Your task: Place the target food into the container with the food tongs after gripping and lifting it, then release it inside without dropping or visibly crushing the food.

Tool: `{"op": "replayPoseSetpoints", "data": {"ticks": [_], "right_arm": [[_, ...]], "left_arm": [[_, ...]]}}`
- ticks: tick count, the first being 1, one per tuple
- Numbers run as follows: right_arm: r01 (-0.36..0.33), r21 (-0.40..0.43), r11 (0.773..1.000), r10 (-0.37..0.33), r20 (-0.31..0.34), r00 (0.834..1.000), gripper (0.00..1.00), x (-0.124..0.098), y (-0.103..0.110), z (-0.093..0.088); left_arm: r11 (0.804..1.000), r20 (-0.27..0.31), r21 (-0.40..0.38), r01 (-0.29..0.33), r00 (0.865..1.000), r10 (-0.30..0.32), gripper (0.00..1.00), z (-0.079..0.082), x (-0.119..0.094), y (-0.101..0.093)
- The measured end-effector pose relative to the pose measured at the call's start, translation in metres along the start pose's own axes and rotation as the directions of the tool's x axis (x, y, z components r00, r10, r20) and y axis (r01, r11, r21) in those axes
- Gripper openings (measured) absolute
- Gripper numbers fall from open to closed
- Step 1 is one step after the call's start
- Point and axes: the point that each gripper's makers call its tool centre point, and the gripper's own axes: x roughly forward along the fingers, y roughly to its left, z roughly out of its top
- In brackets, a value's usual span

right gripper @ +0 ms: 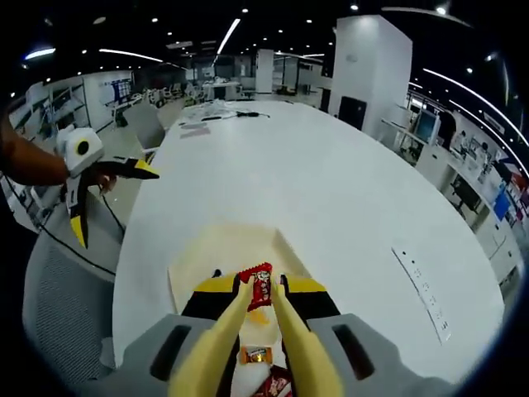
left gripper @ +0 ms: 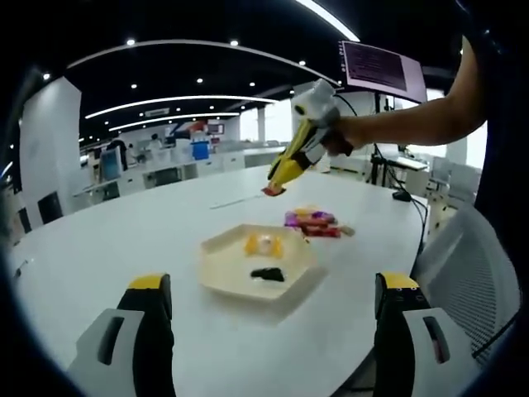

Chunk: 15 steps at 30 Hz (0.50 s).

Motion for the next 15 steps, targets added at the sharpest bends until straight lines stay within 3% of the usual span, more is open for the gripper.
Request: {"op": "replayPoseSetpoints", "data": {"ticks": [15], "right_arm": [[-0.065,-0.038,0.997,0.064,-0.019,0.998,0.18,0.046,0.015,0.027]], "left_arm": [[1.0,-0.009,0.015,0.0,1.0,0.0,0.99,-0.001,0.001,0.0]]}}
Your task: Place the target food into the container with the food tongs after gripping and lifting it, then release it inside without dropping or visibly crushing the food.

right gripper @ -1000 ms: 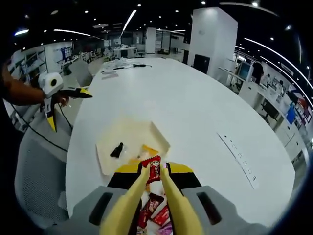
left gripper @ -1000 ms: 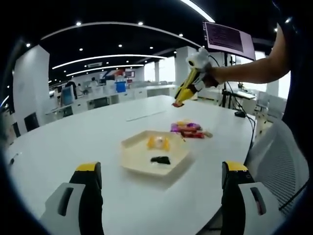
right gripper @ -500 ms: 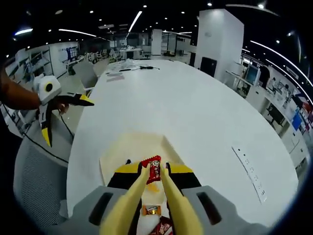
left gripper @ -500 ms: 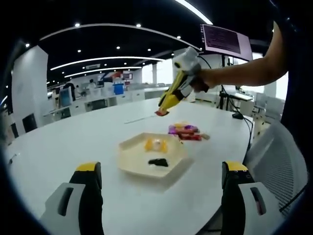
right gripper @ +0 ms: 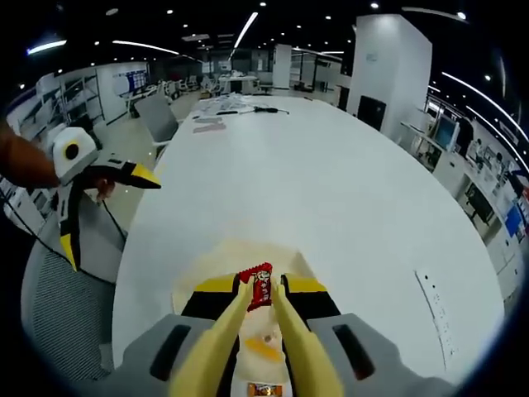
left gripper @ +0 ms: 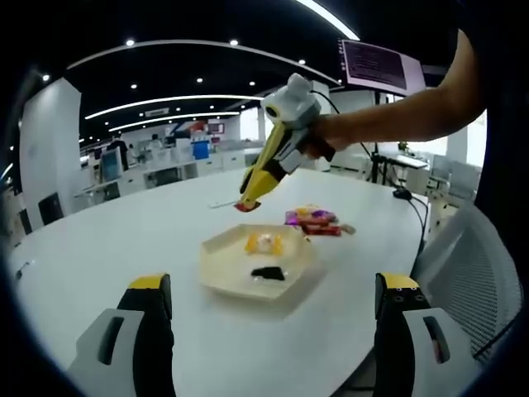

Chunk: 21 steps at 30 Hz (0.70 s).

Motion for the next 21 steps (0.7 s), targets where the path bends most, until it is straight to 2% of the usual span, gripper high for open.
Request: {"op": "replayPoseSetpoints", "data": {"ticks": [13,21], "right_arm": [[-0.009,-0.005,1.0,0.009,0.0,1.0,0.19,0.0053,0.001,0.0019],[-0.011,-0.016,1.0,0.011,0.032,0.999,0.22,0.0042,0.0028,0.0053]], "left_arm": [[1.0,-0.006,-0.002,0.006,1.0,-0.006,0.99,-0.0016,0.0006,-0.0006],[1.0,-0.006,-0.002,0.006,1.0,-0.006,0.99,-0.0018,0.0004,-0.0005]]}}
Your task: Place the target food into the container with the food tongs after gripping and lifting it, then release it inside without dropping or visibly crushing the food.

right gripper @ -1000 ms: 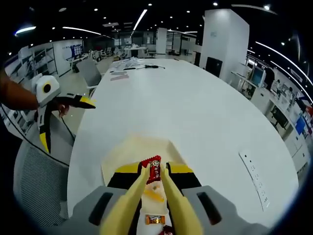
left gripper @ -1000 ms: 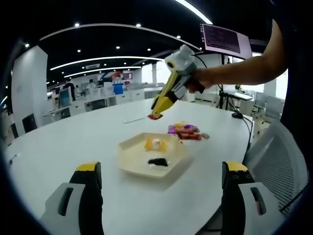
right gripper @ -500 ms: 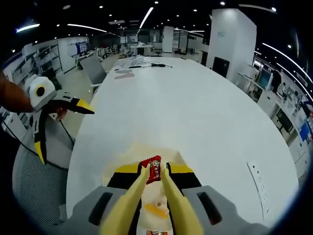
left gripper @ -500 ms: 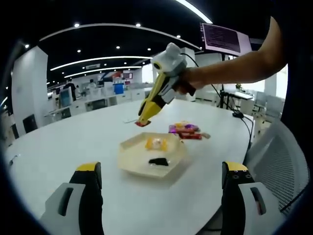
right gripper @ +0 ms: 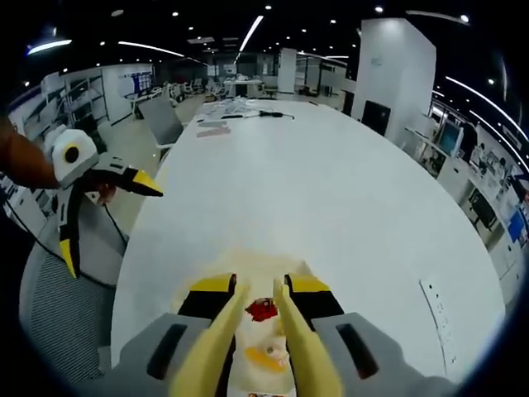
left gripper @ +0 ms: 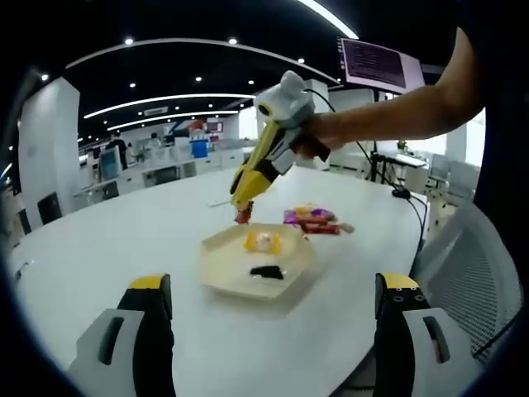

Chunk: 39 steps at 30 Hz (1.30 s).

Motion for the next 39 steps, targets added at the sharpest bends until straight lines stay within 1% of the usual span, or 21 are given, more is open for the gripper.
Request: {"op": "replayPoseSetpoints", "data": {"ticks": [3,10,21,27,33,39], "right_arm": [[0.006,-0.008,1.0,-0.006,0.009,1.0,0.23,-0.001,-0.001,0.001],[0.004,0.004,1.0,-0.004,0.016,1.0,0.23,-0.005,-0.001,0.003],[0.005,-0.025,1.0,-0.005,0.033,0.999,0.24,-0.016,0.0,0.005],[-0.006,-0.021,1.0,0.007,0.041,0.999,0.25,-0.026,0.0,0.001],[0.001,-0.013,1.0,-0.001,0.046,0.999,0.25,-0.037,-0.003,-0.007],[0.006,-0.001,1.0,-0.006,0.066,0.998,0.26,-0.052,-0.004,-0.015]], "left_arm": [[1.0,0.0,0.0,-0.002,1.0,0.002,0.99,0.0,0.0,0.0],[1.0,-0.002,0.001,-0.001,1.0,0.001,0.99,0.0,0.0,0.0],[1.0,-0.005,0.003,-0.001,1.0,0.001,0.99,0.0,0.0,0.0],[1.0,-0.007,0.003,-0.003,1.0,0.003,0.98,-0.001,0.001,0.0],[1.0,-0.006,0.001,-0.01,1.0,0.01,0.98,-0.001,0.0,0.002],[1.0,-0.012,0.004,-0.003,1.0,0.003,0.98,-0.002,0.001,0.0]]}}
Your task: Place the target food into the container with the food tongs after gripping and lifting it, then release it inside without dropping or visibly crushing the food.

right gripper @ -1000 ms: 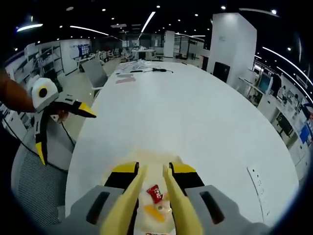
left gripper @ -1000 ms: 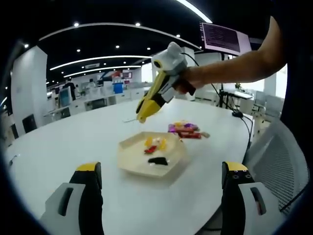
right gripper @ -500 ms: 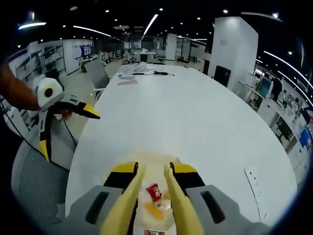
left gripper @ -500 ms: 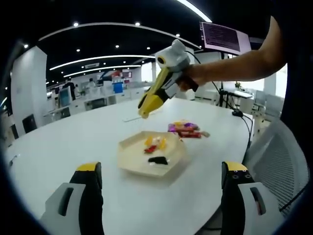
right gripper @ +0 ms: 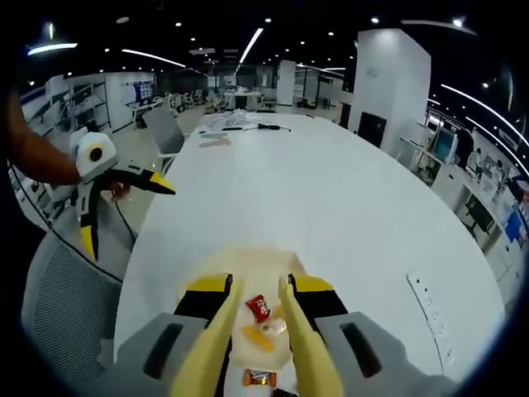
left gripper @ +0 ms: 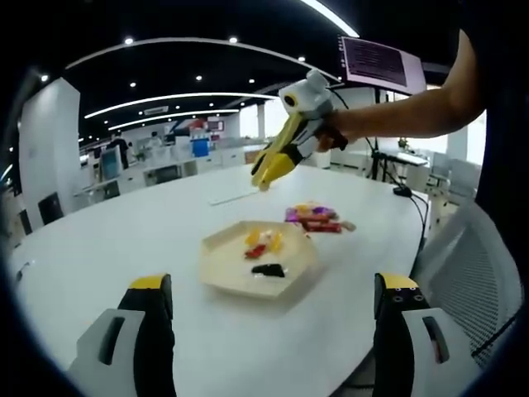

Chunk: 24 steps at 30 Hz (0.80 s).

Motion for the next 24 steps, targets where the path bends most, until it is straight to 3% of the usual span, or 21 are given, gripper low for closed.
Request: {"op": "replayPoseSetpoints", "data": {"ticks": [10,24], "right_arm": [[0.038,0.006,0.999,-0.038,-0.004,0.999,0.26,-0.034,-0.005,-0.021],[0.131,0.036,0.991,-0.13,-0.033,0.991,0.27,-0.093,-0.019,-0.064]], "left_arm": [[1.0,-0.008,0.006,0.007,1.0,-0.007,0.98,-0.001,0.0,-0.002],[1.0,-0.011,0.002,0.013,1.0,-0.013,0.98,-0.002,0.0,-0.003]]}}
